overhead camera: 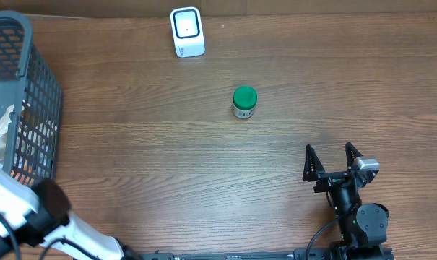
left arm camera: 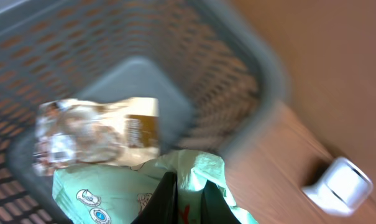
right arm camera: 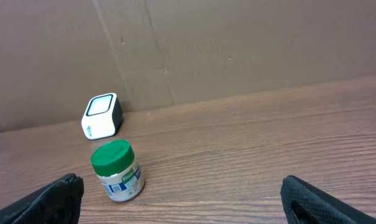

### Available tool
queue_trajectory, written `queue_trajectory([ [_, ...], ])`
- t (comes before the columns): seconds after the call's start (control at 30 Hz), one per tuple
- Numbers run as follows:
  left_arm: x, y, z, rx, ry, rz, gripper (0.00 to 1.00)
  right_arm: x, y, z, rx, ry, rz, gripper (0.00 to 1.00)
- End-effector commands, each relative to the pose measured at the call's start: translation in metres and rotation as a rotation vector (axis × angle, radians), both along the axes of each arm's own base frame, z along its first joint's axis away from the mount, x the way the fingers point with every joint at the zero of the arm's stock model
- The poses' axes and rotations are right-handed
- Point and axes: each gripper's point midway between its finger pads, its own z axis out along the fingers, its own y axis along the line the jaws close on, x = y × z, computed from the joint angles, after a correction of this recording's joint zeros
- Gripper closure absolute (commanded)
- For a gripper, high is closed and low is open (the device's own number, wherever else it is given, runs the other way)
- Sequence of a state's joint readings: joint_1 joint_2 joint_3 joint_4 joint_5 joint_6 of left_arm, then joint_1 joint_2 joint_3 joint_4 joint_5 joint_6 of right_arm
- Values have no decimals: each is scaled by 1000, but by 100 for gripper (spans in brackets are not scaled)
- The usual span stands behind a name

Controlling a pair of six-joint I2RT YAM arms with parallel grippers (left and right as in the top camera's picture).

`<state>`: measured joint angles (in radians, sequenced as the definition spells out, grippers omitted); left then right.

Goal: Scan the item barcode
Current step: 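Reach the left gripper into the basket and grasp the teal packet, then carry the teal packet out and drop it on the table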

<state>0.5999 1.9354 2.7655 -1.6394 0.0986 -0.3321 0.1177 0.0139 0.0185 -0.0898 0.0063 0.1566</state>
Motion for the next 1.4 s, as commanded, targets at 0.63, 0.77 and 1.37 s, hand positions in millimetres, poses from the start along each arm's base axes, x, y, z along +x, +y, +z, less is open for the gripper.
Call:
queue_trajectory([
  [0.63, 28, -289, -93, 31, 369, -825, 96, 0, -1, -1, -4, -7, -5, 0],
  [0.77, 31, -323, -140, 29, 454, -906, 96, 0, -1, -1, -4, -7, -5, 0],
  [1.37, 25, -354, -326, -138, 559, -627, 96, 0, -1, -1, -4, -7, -5, 0],
])
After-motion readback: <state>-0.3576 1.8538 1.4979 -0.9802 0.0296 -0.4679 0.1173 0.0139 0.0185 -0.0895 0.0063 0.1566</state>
